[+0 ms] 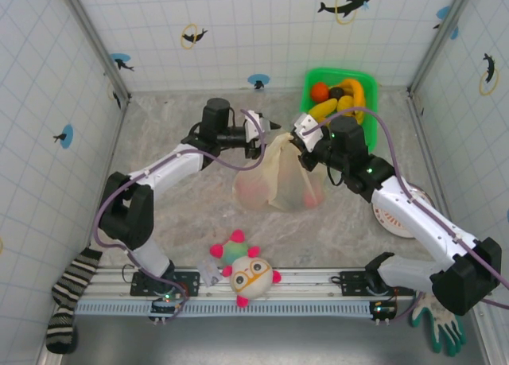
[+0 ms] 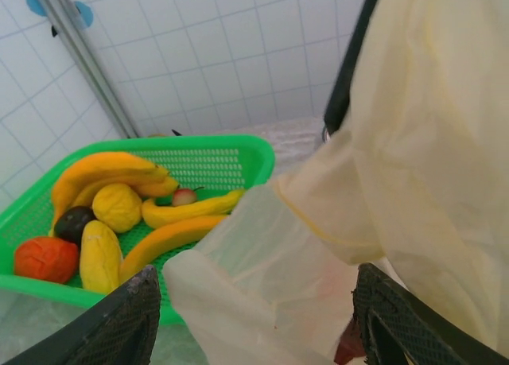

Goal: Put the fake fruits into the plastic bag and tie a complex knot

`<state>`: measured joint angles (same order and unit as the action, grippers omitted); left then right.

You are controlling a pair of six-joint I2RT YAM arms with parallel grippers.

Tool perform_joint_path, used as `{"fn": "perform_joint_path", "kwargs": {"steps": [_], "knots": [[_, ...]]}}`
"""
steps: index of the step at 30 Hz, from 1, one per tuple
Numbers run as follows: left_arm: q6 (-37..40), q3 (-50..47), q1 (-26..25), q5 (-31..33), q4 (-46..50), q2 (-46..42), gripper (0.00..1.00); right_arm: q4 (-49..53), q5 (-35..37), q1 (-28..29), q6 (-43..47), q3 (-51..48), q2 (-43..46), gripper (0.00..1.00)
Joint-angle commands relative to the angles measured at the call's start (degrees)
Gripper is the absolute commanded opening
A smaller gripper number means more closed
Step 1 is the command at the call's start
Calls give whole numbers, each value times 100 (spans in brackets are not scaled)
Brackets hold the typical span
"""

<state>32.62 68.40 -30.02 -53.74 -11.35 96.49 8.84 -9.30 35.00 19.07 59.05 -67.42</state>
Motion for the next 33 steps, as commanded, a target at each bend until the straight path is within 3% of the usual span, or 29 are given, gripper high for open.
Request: {"fn": "perform_joint_path", "kwargs": {"steps": [1, 13, 20, 25, 33], "knots": [[125, -197, -4, -337, -244, -250, 65, -212, -49, -38, -55, -59, 141, 0], [-584, -212, -47, -512, -987, -254, 60, -159, -330, -38, -96, -34, 47, 0], [-685, -149, -80, -745, -1044, -201, 51, -154, -318, -41, -105, -16, -13, 0], [-804, -148, -76, -896, -1079, -187, 37, -111, -248, -46, -140, 19, -44, 0], [-810, -186, -88, -876, -1075, -218, 0, -111, -321, -72, -206, 37, -66, 0]]}}
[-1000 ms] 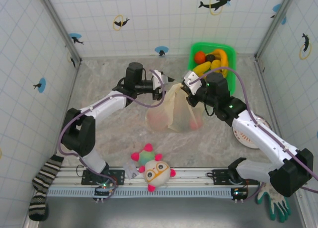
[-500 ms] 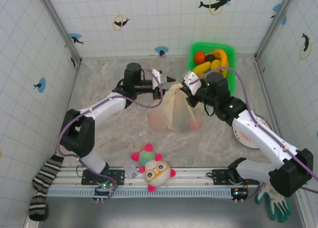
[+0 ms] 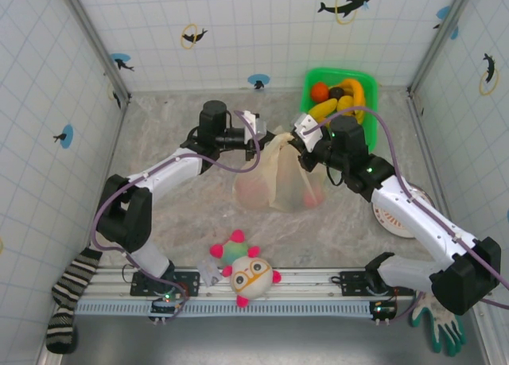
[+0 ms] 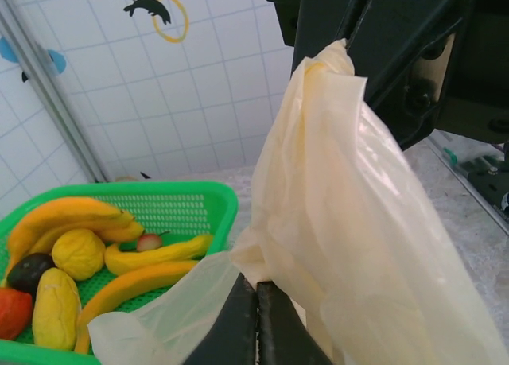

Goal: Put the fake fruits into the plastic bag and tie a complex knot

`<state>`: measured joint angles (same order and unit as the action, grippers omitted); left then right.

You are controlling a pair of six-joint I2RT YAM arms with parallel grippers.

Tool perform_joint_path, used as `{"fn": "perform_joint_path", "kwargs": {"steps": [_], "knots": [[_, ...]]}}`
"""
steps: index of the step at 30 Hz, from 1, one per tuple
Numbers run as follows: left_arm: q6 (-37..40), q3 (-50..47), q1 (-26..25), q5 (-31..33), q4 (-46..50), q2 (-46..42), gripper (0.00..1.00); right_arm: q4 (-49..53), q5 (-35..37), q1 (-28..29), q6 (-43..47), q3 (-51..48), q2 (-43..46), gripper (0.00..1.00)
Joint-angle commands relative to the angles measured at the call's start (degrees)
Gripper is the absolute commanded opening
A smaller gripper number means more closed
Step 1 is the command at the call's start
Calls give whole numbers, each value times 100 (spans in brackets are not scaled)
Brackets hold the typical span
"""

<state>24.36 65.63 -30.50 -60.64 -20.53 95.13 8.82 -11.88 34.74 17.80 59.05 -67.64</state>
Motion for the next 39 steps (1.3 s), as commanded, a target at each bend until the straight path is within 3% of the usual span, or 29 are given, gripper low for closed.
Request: {"fn": "perform_joint_path", "kwargs": {"steps": [1, 7, 9, 13, 16, 17, 18, 20, 25, 29, 34, 39], "knots": [[8, 88, -38, -172, -161, -95, 0, -95, -80, -46, -79, 43, -46, 0], [28, -94, -41, -43, -196, -247, 0, -30, -159, -110, -127, 54, -13, 0], [35, -163, -40, 67, -197, -317, 0, -16, -230, -138, -172, 54, 34, 13], [-120, -165, -43, 79, -197, -318, 0, -40, -406, -197, -264, -9, 199, 24], [-173, -183, -39, 161, -188, -332, 0, -13, -453, -234, -275, -16, 240, 13], [-173, -207, -30, 233, -189, -354, 0, 34, -456, -238, -276, -4, 234, 14], [-168, -230, -30, 286, -181, -371, 0, 41, -456, -239, -277, 16, 227, 21], [-151, -274, -14, 349, -179, -422, 0, 41, -472, -249, -281, 9, 257, 55], [-204, -284, 18, 420, -135, -436, 0, 334, -681, -313, -449, 27, 559, 73], [-289, -260, 18, 443, -127, -431, 0, 707, -614, -447, -1547, 237, 1065, 81], [-427, -242, 18, 428, -92, -457, 0, 1192, -774, -696, -3220, 78, 1942, 80], [-458, -223, 10, 417, -30, -462, 0, -70, -1695, -802, -5618, -1139, 2556, 68]]}}
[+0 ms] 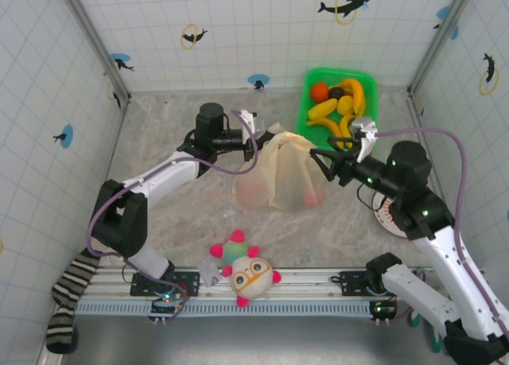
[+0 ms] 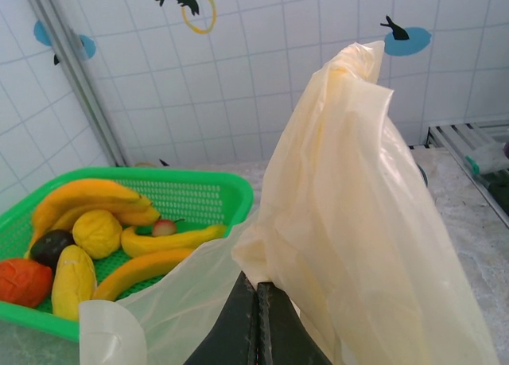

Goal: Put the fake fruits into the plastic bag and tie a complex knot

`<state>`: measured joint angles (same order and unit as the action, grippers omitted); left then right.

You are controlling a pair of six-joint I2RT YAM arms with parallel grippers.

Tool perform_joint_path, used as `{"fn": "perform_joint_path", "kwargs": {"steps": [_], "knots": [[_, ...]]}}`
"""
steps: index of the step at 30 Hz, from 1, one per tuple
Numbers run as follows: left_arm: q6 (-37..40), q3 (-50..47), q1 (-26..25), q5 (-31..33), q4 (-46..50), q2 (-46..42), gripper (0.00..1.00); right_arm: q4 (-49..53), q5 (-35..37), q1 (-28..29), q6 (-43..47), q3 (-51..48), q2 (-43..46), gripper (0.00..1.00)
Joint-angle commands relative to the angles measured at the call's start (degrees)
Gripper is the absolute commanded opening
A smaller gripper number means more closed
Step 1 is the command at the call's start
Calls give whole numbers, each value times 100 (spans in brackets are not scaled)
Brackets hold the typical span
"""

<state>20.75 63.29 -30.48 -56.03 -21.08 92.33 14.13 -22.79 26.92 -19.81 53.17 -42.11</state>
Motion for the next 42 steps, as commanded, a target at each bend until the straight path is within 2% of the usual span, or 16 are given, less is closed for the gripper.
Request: {"fn": "perform_joint_path", "kwargs": {"steps": [1, 2, 6, 14, 22, 26, 36, 42], "knots": [[-124, 13, 9, -46, 41, -181, 0, -1097, -701, 10, -2260, -806, 43, 66], [-133, 23, 11, -51, 46, -184, 0, -1524, -742, 50, -2716, -1092, 52, 65], [-115, 30, 7, -18, 94, -209, 0, -2927, -241, 572, -3213, -1797, -70, 65], [-93, 114, 0, -48, 183, -138, 0, -3704, 489, 1113, -3088, -1789, -1087, 66], [-89, 132, -2, -68, 227, -127, 0, -3332, 1471, 1149, -2642, -1671, -1171, 67], [-91, 153, 0, -88, 235, -103, 0, -3365, 1745, 1123, -2560, -1757, -1100, 67], [-80, 151, -6, -145, 271, -107, 0, -3692, 1748, 996, -2167, -1737, -1288, 68], [-46, 177, -9, -136, 324, -97, 0, -4045, 1398, 827, -1807, -1670, -1455, 67]]}}
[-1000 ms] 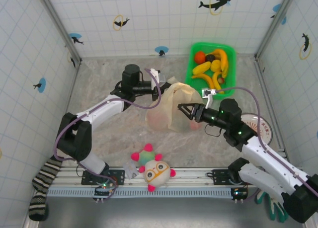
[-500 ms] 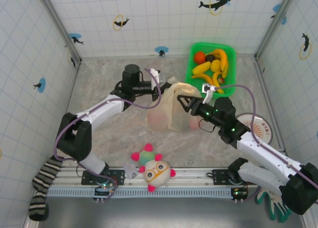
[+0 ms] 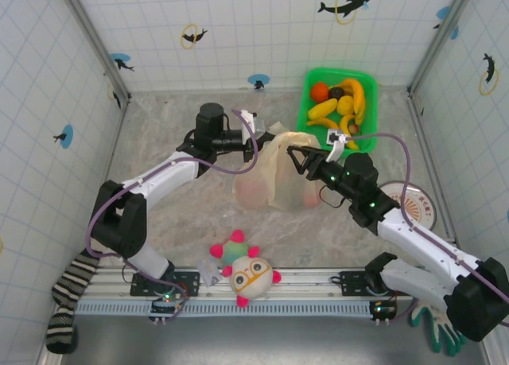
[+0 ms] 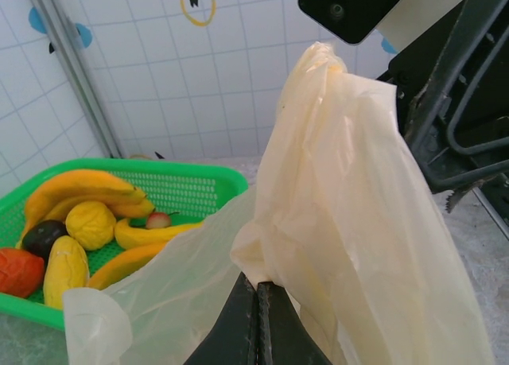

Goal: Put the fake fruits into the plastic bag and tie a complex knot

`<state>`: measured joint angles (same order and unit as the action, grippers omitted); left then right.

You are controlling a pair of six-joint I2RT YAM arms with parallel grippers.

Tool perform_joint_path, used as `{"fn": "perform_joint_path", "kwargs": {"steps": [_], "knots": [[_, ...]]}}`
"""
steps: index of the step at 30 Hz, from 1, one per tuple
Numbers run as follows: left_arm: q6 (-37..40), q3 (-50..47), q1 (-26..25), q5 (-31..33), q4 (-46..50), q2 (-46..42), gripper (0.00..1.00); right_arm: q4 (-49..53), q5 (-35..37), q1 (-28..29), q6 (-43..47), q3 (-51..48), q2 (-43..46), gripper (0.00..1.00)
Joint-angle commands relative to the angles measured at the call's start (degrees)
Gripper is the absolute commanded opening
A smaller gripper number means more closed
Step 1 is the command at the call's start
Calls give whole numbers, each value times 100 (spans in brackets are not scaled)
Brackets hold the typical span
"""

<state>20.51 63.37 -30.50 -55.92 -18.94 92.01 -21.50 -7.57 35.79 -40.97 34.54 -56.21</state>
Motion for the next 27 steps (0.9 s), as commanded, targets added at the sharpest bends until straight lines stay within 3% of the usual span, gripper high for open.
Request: {"fn": "perform_joint_path", "kwargs": {"steps": [1, 6, 13, 22, 27], "knots": [[-29, 169, -7, -147, 110, -62, 0, -505, -200, -83, 370, 221, -74, 65], [-31, 174, -8, -147, 114, -50, 0, -430, -498, -125, 579, 316, -195, 55], [-25, 178, -4, -121, 136, -86, 0, -279, -394, -151, 903, 335, -184, 40], [-1, 188, -8, -103, 150, -93, 0, -361, -394, -396, 1071, 323, -224, 39], [-11, 198, -8, -96, 152, -89, 0, -276, -535, -433, 1100, 430, -277, 31]]}}
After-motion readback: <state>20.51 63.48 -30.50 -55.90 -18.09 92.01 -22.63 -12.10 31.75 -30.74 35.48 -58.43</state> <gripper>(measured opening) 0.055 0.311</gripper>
